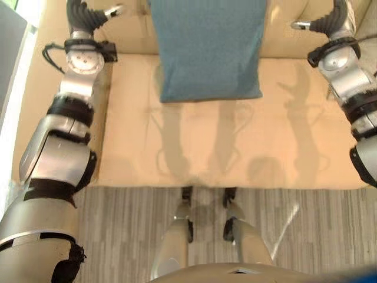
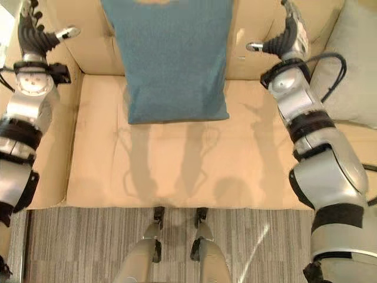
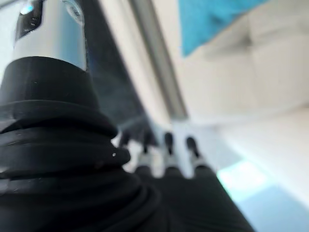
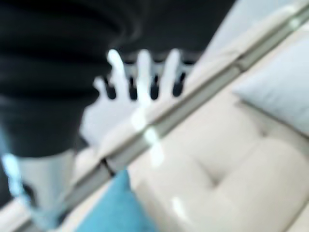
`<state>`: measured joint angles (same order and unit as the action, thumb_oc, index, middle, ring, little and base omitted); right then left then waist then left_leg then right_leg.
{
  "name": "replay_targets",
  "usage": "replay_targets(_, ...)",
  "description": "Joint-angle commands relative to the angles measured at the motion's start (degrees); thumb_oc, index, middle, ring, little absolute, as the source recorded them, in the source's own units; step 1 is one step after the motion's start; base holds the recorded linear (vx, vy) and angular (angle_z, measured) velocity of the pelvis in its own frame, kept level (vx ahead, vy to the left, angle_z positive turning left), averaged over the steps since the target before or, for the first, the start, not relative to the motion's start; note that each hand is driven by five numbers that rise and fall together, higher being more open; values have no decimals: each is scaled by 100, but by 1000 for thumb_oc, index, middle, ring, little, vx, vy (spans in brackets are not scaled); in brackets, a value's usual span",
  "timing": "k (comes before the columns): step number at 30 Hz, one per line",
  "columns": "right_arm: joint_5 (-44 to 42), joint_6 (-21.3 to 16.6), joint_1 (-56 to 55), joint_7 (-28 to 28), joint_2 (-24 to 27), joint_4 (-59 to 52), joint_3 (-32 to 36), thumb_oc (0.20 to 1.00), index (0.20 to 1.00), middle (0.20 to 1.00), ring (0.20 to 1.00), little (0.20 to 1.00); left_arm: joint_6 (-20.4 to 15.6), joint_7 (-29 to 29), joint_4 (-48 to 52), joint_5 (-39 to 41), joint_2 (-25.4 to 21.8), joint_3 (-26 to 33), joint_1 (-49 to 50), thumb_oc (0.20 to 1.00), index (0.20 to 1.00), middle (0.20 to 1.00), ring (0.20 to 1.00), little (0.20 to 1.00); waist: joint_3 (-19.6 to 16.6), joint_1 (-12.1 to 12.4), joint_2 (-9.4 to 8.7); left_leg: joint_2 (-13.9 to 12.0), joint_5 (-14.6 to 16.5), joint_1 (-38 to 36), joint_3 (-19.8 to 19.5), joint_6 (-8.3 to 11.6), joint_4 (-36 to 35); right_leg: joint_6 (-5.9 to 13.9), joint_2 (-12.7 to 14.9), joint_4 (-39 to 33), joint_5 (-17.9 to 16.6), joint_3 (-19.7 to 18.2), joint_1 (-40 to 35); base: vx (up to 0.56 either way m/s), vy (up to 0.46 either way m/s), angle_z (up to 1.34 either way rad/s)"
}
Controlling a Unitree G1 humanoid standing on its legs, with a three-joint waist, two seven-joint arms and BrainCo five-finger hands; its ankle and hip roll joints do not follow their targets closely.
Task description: Pick up all the scattered cushions and arrange them neatly on the sofa.
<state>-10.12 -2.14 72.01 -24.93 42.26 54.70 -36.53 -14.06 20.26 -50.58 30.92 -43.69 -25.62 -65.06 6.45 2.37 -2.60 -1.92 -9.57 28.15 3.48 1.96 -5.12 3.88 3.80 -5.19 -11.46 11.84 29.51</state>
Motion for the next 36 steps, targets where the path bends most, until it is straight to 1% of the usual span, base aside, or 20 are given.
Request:
replay_targets(1,46,-324,-952,108,284,-575,784,1000,1000,1000,1000,1000,-454,-159,785,42,-93,597,831,1000,1000,1000,1000,1000,-144,93,-180,107,379,-428,97,411,12,701,275,19,392,69,-579,89,-49,5)
replay_targets(3,128,-375,-1851,183,294,-1132,1355,1000,1000,1000,1000,1000,-494,-254,1523,33,25,1141,1841,1000,1000,1000,1000,1000,-147,88,-170,85,444,-662,144,412,12,690,292,19,447,109,-826,58,-24,10)
replay_targets(4,135,-366,-1880,181,293,-1154,1364,1000,1000,1000,1000,1000,-486,-249,1547,25,27,1150,1871,1000,1000,1000,1000,1000,-152,88,-169,85,447,-673,144,413,12,690,292,19,449,109,-836,53,-18,11)
replay_targets(5,193,-395,-2425,237,239,-1373,1673,1000,1000,1000,1000,1000,-477,-284,1832,-70,105,1383,2360,1000,1000,1000,1000,1000,-166,79,-158,75,472,-798,162,416,12,679,294,19,480,127,-960,106,-45,5)
replay_targets(6,366,-461,-3428,382,-13,-1890,2246,1000,1000,1000,1000,1000,-444,-422,2345,-183,378,1821,3373,1000,1000,1000,1000,1000,-192,64,-137,36,542,-1034,191,415,12,660,334,19,549,146,-1183,135,-60,3)
replay_targets(7,453,-465,-3860,452,-115,-2071,2471,1000,1000,1000,1000,1000,-404,-501,2568,-295,485,2005,3814,1000,1000,1000,1000,1000,-214,51,-132,29,572,-1141,215,414,12,657,341,19,586,148,-1288,95,-46,3)
replay_targets(8,459,-458,-3882,452,-118,-2090,2480,1000,1000,1000,1000,1000,-396,-498,2587,-300,486,2009,3834,1000,1000,1000,1000,1000,-226,47,-137,36,551,-1126,213,410,12,656,348,19,572,150,-1275,83,-64,2)
replay_targets(9,638,-490,-4695,629,-362,-2361,2873,1000,1000,1000,1000,1000,-273,-722,2717,-498,777,2226,4603,1000,1000,1000,1000,1000,-271,13,-111,19,619,-1354,254,416,12,644,358,19,649,184,-1512,77,-63,1)
replay_targets(10,754,-468,-4988,710,-452,-2475,3033,1000,1000,1000,1000,1000,-225,-815,2765,-554,861,2360,4902,1000,1000,1000,1000,1000,-311,-9,-107,19,616,-1400,261,403,12,639,369,19,654,188,-1572,113,-83,0)
replay_targets(14,1203,-395,-6135,1085,-830,-2328,3326,1000,1000,1000,1000,1000,149,-1237,2252,-798,1428,2745,6278,1000,1000,1000,1000,1000,-429,-90,-23,-24,717,-1914,366,392,12,597,329,19,800,244,-2076,62,-58,1)
replay_targets(16,1352,-361,-6234,1112,-825,-2251,3357,1000,1000,1000,1000,1000,220,-1317,2064,-824,1513,2805,6442,1000,1000,1000,1000,1000,-462,-110,-14,-38,699,-1958,382,386,12,590,326,19,812,256,-2134,0,-39,-3)
replay_targets(19,1550,-372,-6518,1298,-1072,-1691,3257,1000,1000,1000,1000,1000,460,-1509,933,-1460,1831,2723,6824,1000,1000,1000,1000,1000,-470,-151,18,-99,753,-2251,483,350,12,561,252,19,886,177,-2385,-55,-64,-9)
replay_targets(22,1730,-359,-6625,1402,-1170,-1162,3065,1000,1000,1000,1000,1000,572,-1630,-152,-1649,2180,2668,6872,1000,1000,1000,1000,1000,-531,-189,19,-141,758,-2402,562,322,12,528,202,19,916,118,-2517,-65,-75,-15)
replay_targets(23,1784,-331,-6654,1470,-1249,-820,2947,1000,1000,1000,1000,1000,641,-1636,-783,-1852,2326,2634,6842,1000,1000,1000,1000,1000,-555,-212,12,-172,768,-2506,598,317,12,511,170,19,943,91,-2611,-73,-97,-22)
replay_targets(25,1834,-304,-6706,1498,-1306,-514,2861,1000,1000,1000,1000,1000,729,-1643,-1308,-1909,2500,2649,6825,1000,1000,1000,1000,1000,-580,-238,-3,-214,771,-2610,622,329,12,475,127,19,988,59,-2706,-64,-105,-25)
replay_targets(27,1740,-258,-6786,1549,-1474,182,2790,1000,1000,1000,1000,1000,810,-1679,-1777,-2123,2639,2596,6814,1000,1000,1000,1000,1000,-579,-288,-14,-312,750,-2783,653,372,12,395,25,19,1074,-6,-2890,-60,-214,-14)
replay_targets(29,1731,-187,-6842,1597,-1600,831,2693,1000,1000,1000,1000,1000,857,-1711,-1904,-2179,2656,2578,6826,1000,1000,1000,1000,1000,-504,-310,-28,-424,713,-2955,717,411,107,315,-52,19,1155,-48,-3041,-59,-201,-1)
replay_targets(31,1712,-176,-6841,1597,-1634,935,2692,1000,1000,1000,1000,1000,875,-1704,-1908,-2179,2660,2584,6821,1000,1000,1000,1000,1000,-468,-313,-42,-459,760,-2937,716,422,257,303,-60,19,1167,-85,-3069,-55,-61,-5)
replay_targets(33,1650,-132,-6765,1586,-1680,1165,2679,1000,1000,1000,1000,1000,832,-1703,-1871,-2091,2700,2555,6799,1000,1000,1000,1000,1000,-364,-277,-75,-454,915,-2791,411,410,659,261,-51,39,1146,-224,-3043,-101,-13,-22)
replay_targets(36,1570,-98,-6603,1573,-1636,1241,2629,1000,1000,1000,1000,1000,749,-1643,-1808,-1893,2812,2441,6748,1000,1000,1000,1000,1000,-231,-162,-112,-228,1064,-2469,-670,390,973,263,4,162,1043,-535,-2864,-116,75,-68)
